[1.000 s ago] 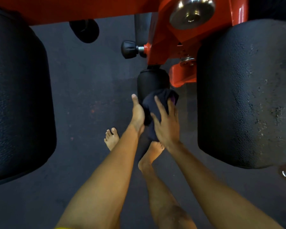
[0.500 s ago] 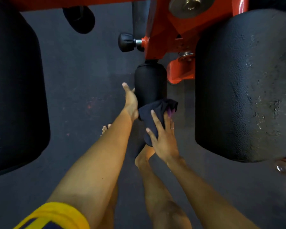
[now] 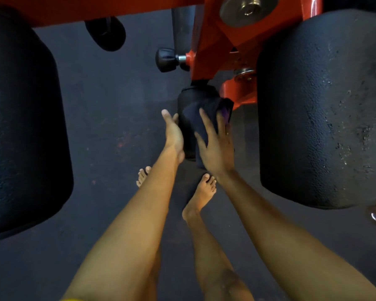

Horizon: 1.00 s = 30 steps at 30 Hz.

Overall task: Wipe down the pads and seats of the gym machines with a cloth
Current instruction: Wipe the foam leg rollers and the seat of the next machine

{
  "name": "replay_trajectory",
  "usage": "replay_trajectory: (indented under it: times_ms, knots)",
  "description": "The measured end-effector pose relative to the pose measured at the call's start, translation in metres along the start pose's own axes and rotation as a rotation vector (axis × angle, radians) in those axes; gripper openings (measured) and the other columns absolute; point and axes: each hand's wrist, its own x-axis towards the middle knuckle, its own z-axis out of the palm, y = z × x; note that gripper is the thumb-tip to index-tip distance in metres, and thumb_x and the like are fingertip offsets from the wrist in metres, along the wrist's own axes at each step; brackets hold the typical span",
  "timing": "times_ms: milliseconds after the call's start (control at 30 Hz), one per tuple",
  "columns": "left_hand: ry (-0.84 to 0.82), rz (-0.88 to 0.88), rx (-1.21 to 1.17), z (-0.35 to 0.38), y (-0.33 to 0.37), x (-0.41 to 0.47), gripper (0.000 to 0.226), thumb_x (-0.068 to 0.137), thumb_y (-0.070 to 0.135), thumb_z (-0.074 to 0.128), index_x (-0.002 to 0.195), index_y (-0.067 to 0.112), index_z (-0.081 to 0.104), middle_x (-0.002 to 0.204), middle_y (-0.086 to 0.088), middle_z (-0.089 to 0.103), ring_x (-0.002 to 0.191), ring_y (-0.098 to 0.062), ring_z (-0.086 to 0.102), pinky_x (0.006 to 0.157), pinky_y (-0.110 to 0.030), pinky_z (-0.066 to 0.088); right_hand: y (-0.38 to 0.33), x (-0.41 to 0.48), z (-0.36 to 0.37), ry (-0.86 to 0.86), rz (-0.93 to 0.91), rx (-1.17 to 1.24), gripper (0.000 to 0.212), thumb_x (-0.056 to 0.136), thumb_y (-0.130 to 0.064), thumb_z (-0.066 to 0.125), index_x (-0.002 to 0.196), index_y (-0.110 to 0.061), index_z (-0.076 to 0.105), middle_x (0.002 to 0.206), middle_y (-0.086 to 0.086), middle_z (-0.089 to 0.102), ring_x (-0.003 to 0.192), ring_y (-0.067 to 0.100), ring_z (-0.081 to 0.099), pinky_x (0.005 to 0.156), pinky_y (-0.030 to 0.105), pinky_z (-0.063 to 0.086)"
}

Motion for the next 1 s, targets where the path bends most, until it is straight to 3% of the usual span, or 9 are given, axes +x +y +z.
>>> replay_trajectory:
  times_ms: [100,267,333,433,533,600,667,733,1000]
  knots:
    - [-0.022,-0.031,0.008,-0.004,0.005,0.014,0.088,0.096,0.075,0.004,0.157,0.017,0.031,0.154,-0.010,0.045,0.140,-0.028,0.046,0.114,-0.044,0.040,0.019,-0.066,0.007,-0.085,-0.015,0.034,0.073,0.100,-0.025,0.063,0.159,-0.040,0.023,0.163,0.016,0.025,0.145,0.046,0.030,0.116,0.058,0.036]
    - [-0.127,-0.039,-0.016,0.011,-0.001,-0.007,0.089,0.094,0.078,0.009,0.128,0.017,0.063,0.134,-0.015,0.064,0.122,-0.027,0.062,0.113,-0.045,0.044,0.019,-0.083,0.009,-0.131,0.109,0.193,0.078,0.104,-0.023,0.056,0.156,-0.057,0.009,0.166,0.014,0.019,0.149,0.045,0.023,0.116,0.061,0.033]
    - [-0.170,-0.020,-0.011,0.018,-0.006,-0.022,0.092,0.093,0.081,0.013,0.141,0.016,0.057,0.139,-0.010,0.062,0.128,-0.024,0.059,0.117,-0.044,0.039,0.006,-0.045,0.006,-0.038,0.138,0.171,0.070,0.102,-0.024,0.052,0.157,-0.050,0.017,0.165,0.017,0.021,0.148,0.044,0.026,0.116,0.060,0.034]
    - [-0.172,0.006,0.070,0.024,-0.013,-0.035,0.099,0.083,0.090,0.017,0.159,0.028,0.028,0.161,0.008,0.037,0.147,-0.014,0.038,0.122,-0.041,0.031,-0.017,0.021,-0.003,-0.028,0.121,0.047,0.062,0.104,-0.032,0.049,0.159,-0.044,0.022,0.167,0.015,0.019,0.148,0.044,0.026,0.117,0.058,0.032]
    - [-0.208,0.046,0.148,0.025,-0.011,-0.041,0.085,0.094,0.078,0.009,0.160,0.025,0.023,0.163,0.007,0.032,0.147,-0.011,0.035,0.096,-0.017,0.048,-0.028,0.049,-0.005,-0.052,0.133,-0.005,0.060,0.105,-0.039,0.048,0.159,-0.043,0.023,0.170,0.008,0.014,0.149,0.044,0.022,0.119,0.057,0.030]
    - [-0.207,0.056,0.121,0.024,-0.007,-0.051,0.087,0.092,0.074,0.011,0.158,0.020,0.028,0.160,0.001,0.037,0.144,-0.015,0.040,0.079,-0.011,0.051,-0.027,0.034,-0.002,-0.060,0.135,-0.022,0.062,0.103,-0.037,0.051,0.159,-0.043,0.024,0.169,0.008,0.015,0.148,0.045,0.025,0.118,0.057,0.030]
    - [-0.138,0.079,0.088,0.013,-0.013,-0.034,0.078,0.097,0.070,0.014,0.151,0.020,0.041,0.153,-0.005,0.048,0.140,-0.019,0.045,0.104,-0.024,0.048,-0.020,0.007,0.000,-0.088,0.103,-0.074,0.068,0.100,-0.031,0.058,0.159,-0.041,0.026,0.167,0.010,0.021,0.143,0.047,0.034,0.115,0.057,0.035]
    - [-0.088,0.055,0.100,0.000,-0.017,-0.025,0.090,0.089,0.084,0.018,0.145,0.022,0.052,0.146,-0.007,0.056,0.136,-0.021,0.050,0.118,-0.043,0.036,-0.011,-0.025,-0.001,-0.126,0.073,-0.123,0.074,0.094,-0.023,0.065,0.158,-0.038,0.030,0.165,0.014,0.027,0.137,0.048,0.041,0.110,0.057,0.040]
    - [-0.028,-0.034,0.215,-0.010,-0.014,-0.060,0.081,0.097,0.074,0.016,0.155,0.021,0.035,0.157,-0.005,0.042,0.145,-0.023,0.039,0.122,-0.045,0.027,-0.026,-0.069,-0.034,-0.363,0.273,-0.011,0.066,0.106,-0.024,0.050,0.160,-0.045,0.019,0.169,0.006,0.007,0.147,0.050,0.021,0.113,0.058,0.038]
